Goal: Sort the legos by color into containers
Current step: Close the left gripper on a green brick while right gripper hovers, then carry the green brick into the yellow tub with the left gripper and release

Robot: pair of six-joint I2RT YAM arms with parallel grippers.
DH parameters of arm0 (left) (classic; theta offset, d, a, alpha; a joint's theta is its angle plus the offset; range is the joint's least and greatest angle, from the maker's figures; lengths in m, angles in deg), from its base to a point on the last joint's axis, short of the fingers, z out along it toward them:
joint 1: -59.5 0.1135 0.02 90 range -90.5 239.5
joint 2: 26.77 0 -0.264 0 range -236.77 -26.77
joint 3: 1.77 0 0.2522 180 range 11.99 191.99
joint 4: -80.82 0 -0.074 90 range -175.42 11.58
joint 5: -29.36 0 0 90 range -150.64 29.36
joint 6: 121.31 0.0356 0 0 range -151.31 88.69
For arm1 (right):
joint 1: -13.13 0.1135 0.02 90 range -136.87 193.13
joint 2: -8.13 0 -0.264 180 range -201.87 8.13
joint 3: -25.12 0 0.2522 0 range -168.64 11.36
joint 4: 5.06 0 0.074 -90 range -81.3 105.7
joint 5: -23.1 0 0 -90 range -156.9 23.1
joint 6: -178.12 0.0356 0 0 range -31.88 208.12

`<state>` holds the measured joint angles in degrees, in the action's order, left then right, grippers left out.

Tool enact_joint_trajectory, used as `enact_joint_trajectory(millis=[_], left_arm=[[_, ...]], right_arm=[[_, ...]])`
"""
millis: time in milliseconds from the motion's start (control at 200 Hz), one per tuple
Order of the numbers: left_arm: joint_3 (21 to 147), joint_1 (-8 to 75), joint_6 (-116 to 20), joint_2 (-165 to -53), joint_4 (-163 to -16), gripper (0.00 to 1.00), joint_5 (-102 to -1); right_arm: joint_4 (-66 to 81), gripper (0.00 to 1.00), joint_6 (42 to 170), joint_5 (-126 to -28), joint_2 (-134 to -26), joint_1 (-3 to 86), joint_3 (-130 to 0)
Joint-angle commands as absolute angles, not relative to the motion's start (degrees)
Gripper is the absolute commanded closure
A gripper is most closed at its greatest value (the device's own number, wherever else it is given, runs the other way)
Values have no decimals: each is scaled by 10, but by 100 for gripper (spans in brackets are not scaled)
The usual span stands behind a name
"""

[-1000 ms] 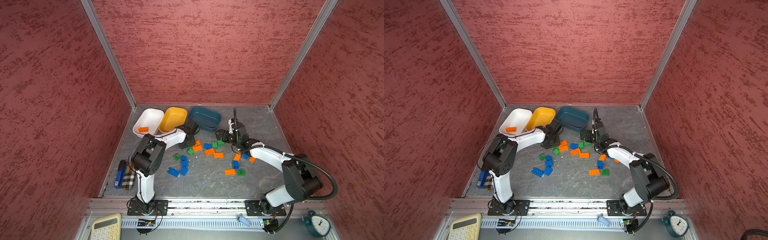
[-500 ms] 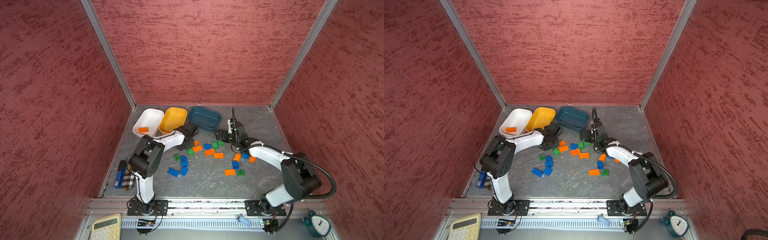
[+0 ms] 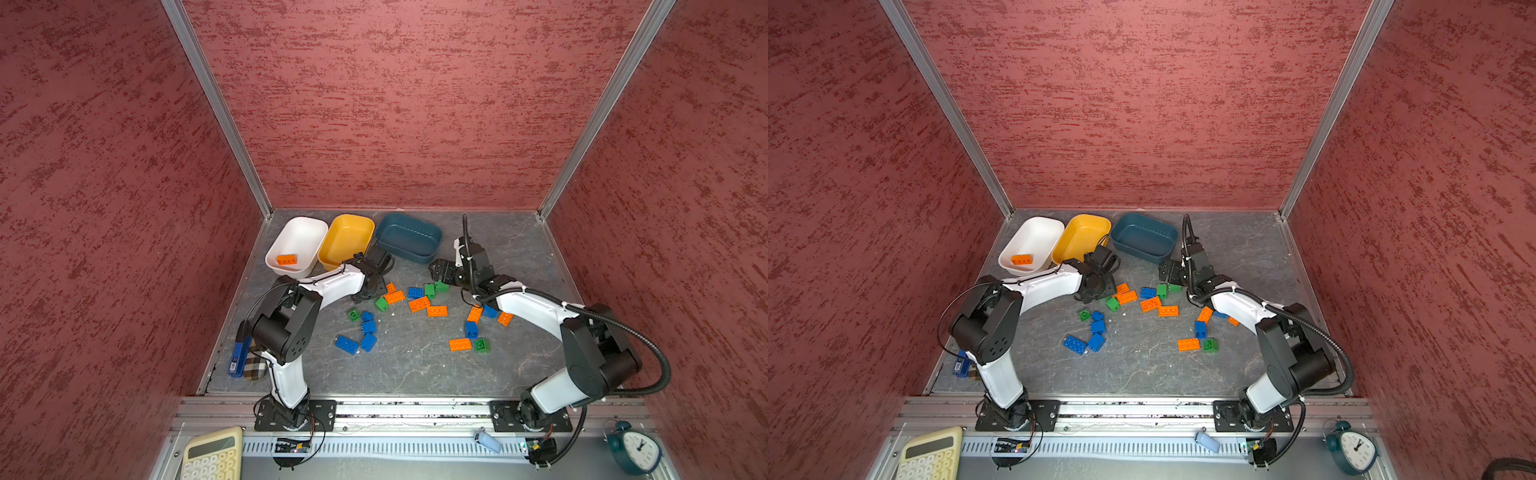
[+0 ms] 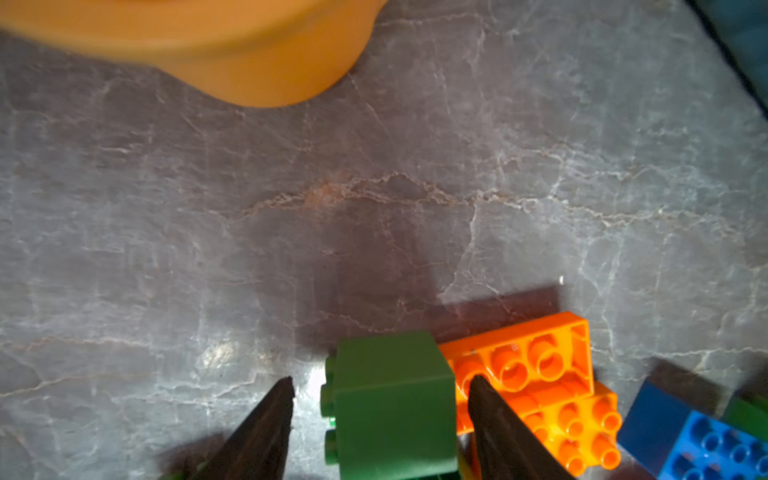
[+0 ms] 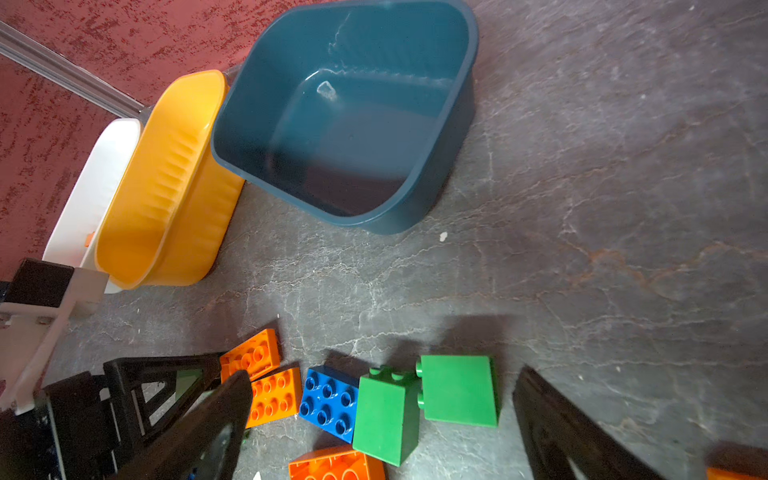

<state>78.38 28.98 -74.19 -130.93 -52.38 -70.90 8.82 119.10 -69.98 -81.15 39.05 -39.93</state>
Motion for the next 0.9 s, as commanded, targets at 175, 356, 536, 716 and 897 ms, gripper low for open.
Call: enact_joint_trajectory(millis=[175, 356, 536, 716, 897], left_arm=[[728, 339, -739, -1256, -603, 34, -636], [749, 329, -712, -1270, -578, 37, -639], [760, 319, -717, -1298, -566, 38, -650], [757, 317, -718, -1296, -556, 48, -669], [743, 318, -710, -1280, -553, 59, -675]], right_arm=[[102, 1, 1180, -671, -811, 399, -423], [105, 1, 1178, -669, -818, 400, -430], [105, 1, 1179, -669, -824, 403, -435], [109, 1, 1178, -664, -821, 405, -430], [109, 1, 1177, -658, -818, 406, -425]])
